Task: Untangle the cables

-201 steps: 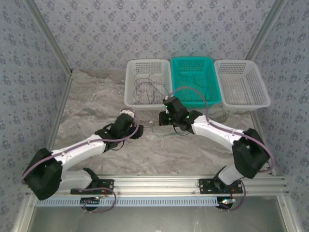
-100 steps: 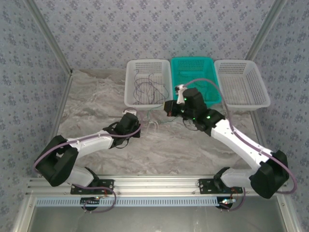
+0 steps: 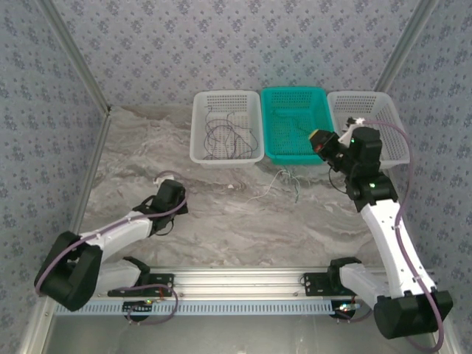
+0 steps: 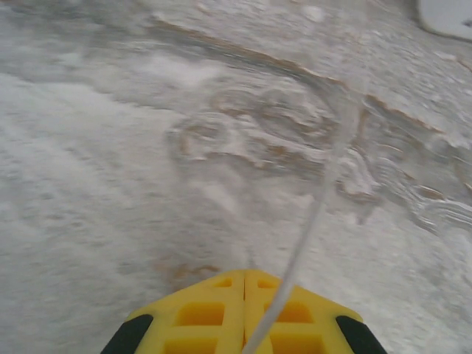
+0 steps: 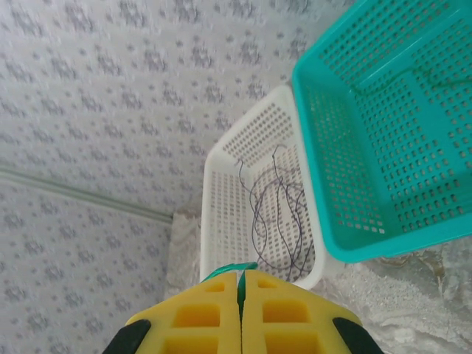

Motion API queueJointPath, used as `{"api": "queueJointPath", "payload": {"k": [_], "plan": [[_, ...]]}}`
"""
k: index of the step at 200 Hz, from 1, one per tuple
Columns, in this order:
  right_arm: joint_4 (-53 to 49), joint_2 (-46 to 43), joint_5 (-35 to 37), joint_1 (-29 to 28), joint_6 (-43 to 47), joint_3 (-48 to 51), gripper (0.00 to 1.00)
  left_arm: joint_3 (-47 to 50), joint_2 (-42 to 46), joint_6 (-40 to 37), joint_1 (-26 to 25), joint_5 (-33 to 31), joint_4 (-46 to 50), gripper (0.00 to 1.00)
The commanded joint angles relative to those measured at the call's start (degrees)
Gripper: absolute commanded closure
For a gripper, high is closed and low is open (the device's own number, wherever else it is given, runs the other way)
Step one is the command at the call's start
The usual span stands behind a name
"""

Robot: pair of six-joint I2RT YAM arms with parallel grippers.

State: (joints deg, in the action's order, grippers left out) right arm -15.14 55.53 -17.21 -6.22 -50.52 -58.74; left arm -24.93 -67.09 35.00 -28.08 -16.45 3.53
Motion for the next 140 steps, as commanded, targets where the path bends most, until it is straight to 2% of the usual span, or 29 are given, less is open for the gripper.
{"api": "queueJointPath", "payload": {"k": [1, 28, 39, 48, 60, 82, 140], "plan": [[-0.7, -1.9, -4.1, 2.3, -4.1, 0.5, 1.0, 1.0, 5.3, -3.5, 1.5, 3.1, 1.0, 0.99], [2.8, -1.7, -6.5, 0.8, -5.0, 0.3, 1.0, 0.4, 12.5, -12.1, 0.1, 18.3, -6.5, 0.5], [3.7, -1.2, -6.7, -0.5, -4.6, 0.1, 1.0, -0.5, 14.6, -16.1, -2.9, 23.7, -10.6, 0.37], [4.1, -0.9, -6.7, -1.6, -4.0, -0.3, 1.0, -2.0, 15.1, -19.4, -6.2, 26.1, -13.0, 0.29], [4.3, -0.4, -6.4, -3.0, -3.3, -0.8, 1.0, -4.9, 13.5, -22.6, -10.1, 28.0, -14.5, 0.23], [4.4, -0.1, -5.3, -5.6, -1.9, -1.8, 1.0, -11.5, 6.1, -26.9, -15.0, 30.4, -15.3, 0.2], [3.4, -0.3, -2.2, -8.9, -0.9, -4.2, 1.0, -26.4, -24.8, -28.0, -26.4, 33.9, -33.3, 0.18]]}}
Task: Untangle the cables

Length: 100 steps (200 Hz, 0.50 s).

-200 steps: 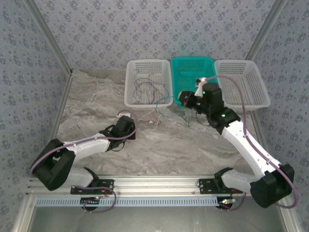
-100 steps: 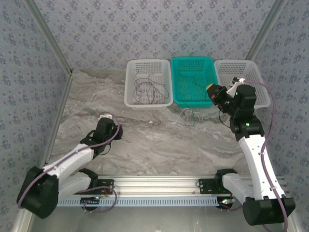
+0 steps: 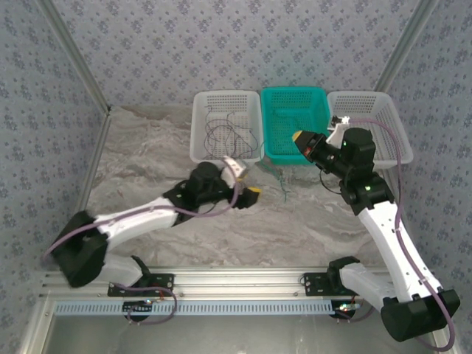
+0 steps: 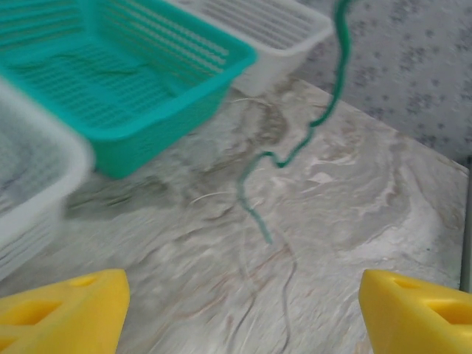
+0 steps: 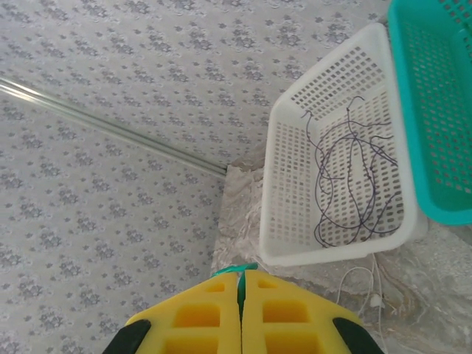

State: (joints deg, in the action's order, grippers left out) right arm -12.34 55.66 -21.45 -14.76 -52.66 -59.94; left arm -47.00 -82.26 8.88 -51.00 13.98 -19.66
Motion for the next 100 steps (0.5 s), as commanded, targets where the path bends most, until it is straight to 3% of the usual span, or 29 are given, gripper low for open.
{"api": "queueJointPath", "payload": {"k": [1, 33, 59, 77, 100], "plan": [[0.6, -0.4, 2.1, -0.3, 1.2, -3.0, 1.0, -4.5, -10.1, -1.8, -3.6, 3.4, -10.6, 0.18], [1.3, -1.7, 2.9, 1.1, -0.1, -5.0, 1.0, -2.0, -20.7, 4.0, -5.3, -1.3, -26.9, 0.19], [2.0, -1.5, 4.9, 3.4, -0.9, -8.9, 1.0, 3.7, -20.7, 6.8, -5.3, -3.8, -34.7, 0.2], [2.1, -0.4, 7.9, 4.1, 1.5, -13.2, 1.0, 6.8, -15.3, 6.0, -5.3, -5.2, -33.0, 0.2], [3.4, 3.1, 12.9, 4.5, 5.8, -18.5, 1.0, 8.2, -5.1, 1.5, -5.5, -8.2, -22.1, 0.19]]}}
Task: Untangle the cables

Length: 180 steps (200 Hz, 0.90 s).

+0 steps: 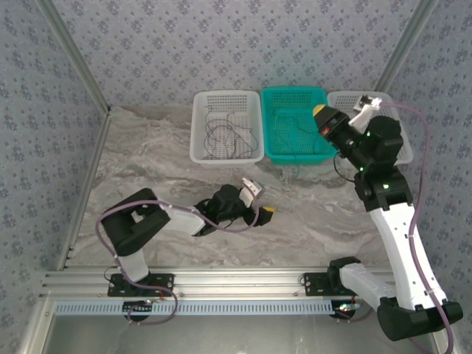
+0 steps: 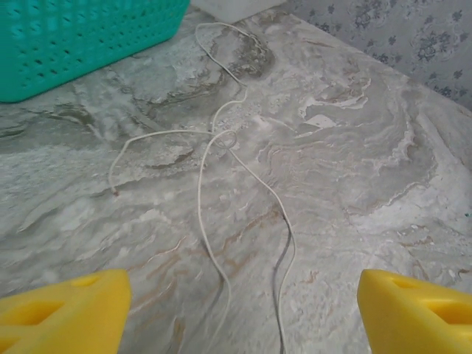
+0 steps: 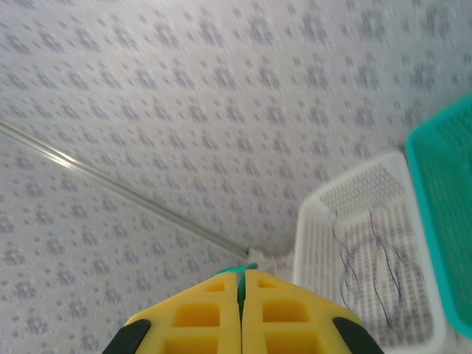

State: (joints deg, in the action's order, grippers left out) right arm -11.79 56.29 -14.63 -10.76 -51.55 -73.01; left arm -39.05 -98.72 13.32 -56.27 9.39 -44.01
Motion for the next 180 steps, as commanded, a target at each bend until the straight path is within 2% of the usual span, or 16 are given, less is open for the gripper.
{"api": "queueJointPath", "payload": {"k": [1, 33, 53, 67, 78, 115, 139, 151, 156, 159, 168, 180], "plan": [[2.9, 2.6, 6.3, 0.5, 4.9, -5.6, 1.0, 0.3, 11.8, -3.2, -0.3, -3.8, 2.7, 0.19], [6.4, 11.3, 13.7, 1.0, 10.6, -10.9, 1.0, 2.6, 26.1, -8.4, -0.3, -9.8, 15.5, 0.19], [10.5, 18.2, 14.1, 1.3, 12.5, -13.0, 1.0, 2.4, 33.5, -8.6, -0.3, -15.7, 25.2, 0.19], [14.4, 23.1, 15.4, 1.1, 13.1, -12.9, 1.0, 1.5, 37.4, -4.0, -0.2, -24.7, 32.5, 0.19], [16.5, 26.6, 17.8, 0.9, 12.2, -12.6, 1.0, 1.0, 40.1, -1.2, 0.1, -29.0, 37.2, 0.19], [16.5, 39.0, 21.0, 1.2, 12.1, -15.1, 1.0, 0.5, 46.5, 9.9, 2.1, -38.2, 49.2, 0.19], [14.3, 44.7, 21.7, 1.6, 10.2, -15.1, 1.0, -3.3, 46.1, 25.1, 7.1, -42.2, 64.9, 0.12], [12.4, 46.4, 22.2, 1.6, 9.6, -15.4, 0.87, -5.0, 45.0, 30.5, 9.7, -42.2, 70.7, 0.12], [11.9, 47.0, 22.0, 1.6, 9.5, -15.6, 0.8, -5.4, 44.5, 31.7, 10.6, -42.2, 72.1, 0.13], [11.3, 47.4, 21.9, 1.5, 9.6, -16.0, 0.71, -5.6, 44.3, 32.2, 11.0, -42.2, 72.8, 0.13], [8.9, 48.5, 22.3, 1.6, 9.9, -17.7, 0.54, -5.9, 43.7, 33.5, 12.2, -41.4, 73.9, 0.13], [2.8, 49.9, 23.6, 1.7, 9.8, -22.0, 0.41, -6.1, 43.0, 35.4, 13.9, -39.9, 74.8, 0.13]]}}
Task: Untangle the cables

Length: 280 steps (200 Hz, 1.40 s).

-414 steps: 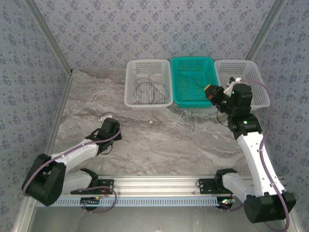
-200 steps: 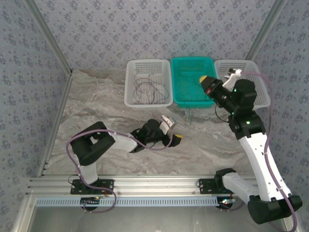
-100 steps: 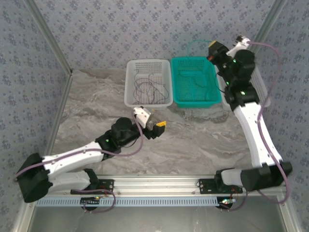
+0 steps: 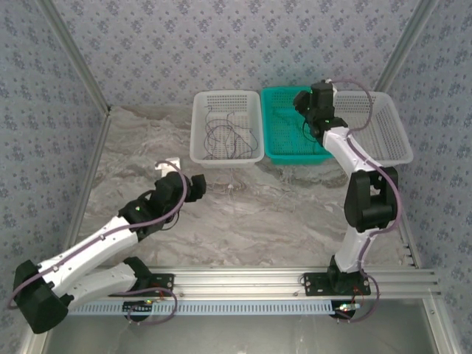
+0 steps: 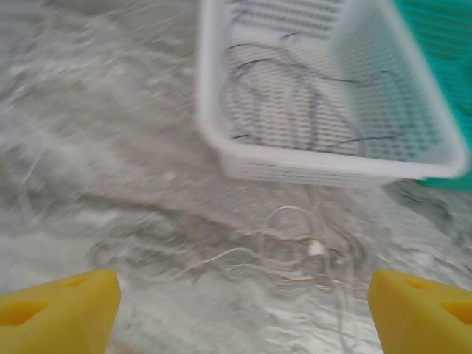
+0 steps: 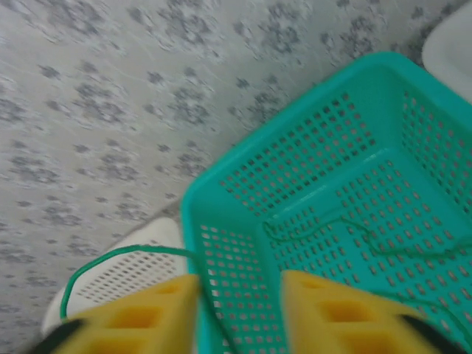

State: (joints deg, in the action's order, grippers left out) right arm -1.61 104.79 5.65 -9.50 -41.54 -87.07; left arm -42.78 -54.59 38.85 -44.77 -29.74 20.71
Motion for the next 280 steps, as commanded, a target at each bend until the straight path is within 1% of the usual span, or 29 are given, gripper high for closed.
{"api": "queueJointPath", "payload": {"k": [1, 12, 30, 37, 42, 55, 61, 82, 90, 104, 115, 122, 140, 155, 167, 188, 201, 230, 246, 263, 280], "plan": [[-8.0, 1.4, 3.4, 0.5, -0.3, -8.4, 0.4, -2.3, -1.2, 10.1, 2.5, -0.7, 10.2, 0.13], [-12.9, 1.6, 4.3, 0.7, -0.9, -12.0, 0.36, -2.4, -1.9, 11.8, 4.7, 1.4, 10.7, 0.13], [-15.5, -0.5, 3.9, 0.6, -0.8, -13.8, 0.32, -2.0, -2.9, 14.6, 9.0, 5.0, 10.9, 0.13], [-15.1, -2.0, 3.4, 0.5, -0.8, -13.3, 0.31, -1.7, -3.3, 15.6, 10.6, 6.0, 10.7, 0.14], [-14.8, -3.3, 3.2, 0.3, -1.0, -12.8, 0.28, -1.4, -3.6, 16.2, 11.6, 6.7, 10.4, 0.14], [-14.2, -6.6, 2.7, 0.0, -1.4, -11.1, 0.26, -0.8, -4.5, 17.3, 14.0, 8.5, 9.7, 0.14], [-13.6, -8.2, 2.4, -0.2, -1.4, -9.8, 0.23, -0.8, -5.0, 17.6, 14.8, 9.0, 9.3, 0.14], [-11.6, -13.8, 1.4, -0.7, -1.1, -5.6, 0.22, -1.8, -7.5, 18.6, 16.9, 9.4, 10.2, 0.14], [-11.3, -15.5, 0.0, -0.7, -0.6, -4.1, 0.22, -2.5, -8.7, 18.9, 17.3, 9.0, 11.1, 0.14], [-9.8, -18.5, -5.0, -0.9, 1.0, -0.9, 0.22, -3.7, -10.9, 20.8, 18.0, 7.3, 13.6, 0.15], [-7.3, -20.2, -9.4, -1.4, 4.4, 2.3, 0.22, -4.4, -12.6, 21.9, 18.8, 7.3, 14.7, 0.15], [-6.6, -20.8, -10.7, -1.9, 5.0, 3.7, 0.22, -4.7, -13.4, 22.5, 19.1, 7.3, 15.1, 0.15], [-6.4, -19.8, -13.1, -3.4, 13.8, 5.3, 0.23, -4.7, -15.0, 23.3, 19.4, 7.6, 14.3, 0.15], [-6.1, -16.1, -15.0, -4.9, 21.2, 4.5, 0.23, -4.5, -15.4, 23.0, 19.4, 8.4, 12.8, 0.15], [-7.5, -11.6, -15.0, -6.5, 27.8, 2.0, 0.23, -4.1, -15.3, 22.6, 19.4, 9.5, 11.6, 0.16], [-14.1, -1.0, -11.4, -10.3, 36.3, -7.8, 0.23, -3.5, -14.3, 21.5, 19.4, 11.2, 10.3, 0.16], [-15.9, 5.5, -6.6, -12.3, 40.5, -13.6, 0.24, -3.0, -13.3, 21.0, 19.4, 11.8, 10.2, 0.17], [-16.2, 18.7, 3.7, -14.6, 46.3, -25.8, 0.25, -2.3, -11.2, 17.7, 19.4, 13.4, 10.3, 0.17], [-17.0, 25.7, 10.1, -14.9, 47.3, -34.1, 0.25, -1.7, -10.3, 16.8, 19.4, 13.0, 10.5, 0.16], [-20.6, 31.7, 11.2, -14.8, 48.0, -42.5, 0.26, -1.9, -9.6, 15.6, 19.4, 12.8, 11.5, 0.16], [-20.4, 36.1, 12.3, -15.1, 50.5, -46.6, 0.26, -1.7, -8.6, 15.0, 19.4, 12.4, 12.1, 0.16]]}}
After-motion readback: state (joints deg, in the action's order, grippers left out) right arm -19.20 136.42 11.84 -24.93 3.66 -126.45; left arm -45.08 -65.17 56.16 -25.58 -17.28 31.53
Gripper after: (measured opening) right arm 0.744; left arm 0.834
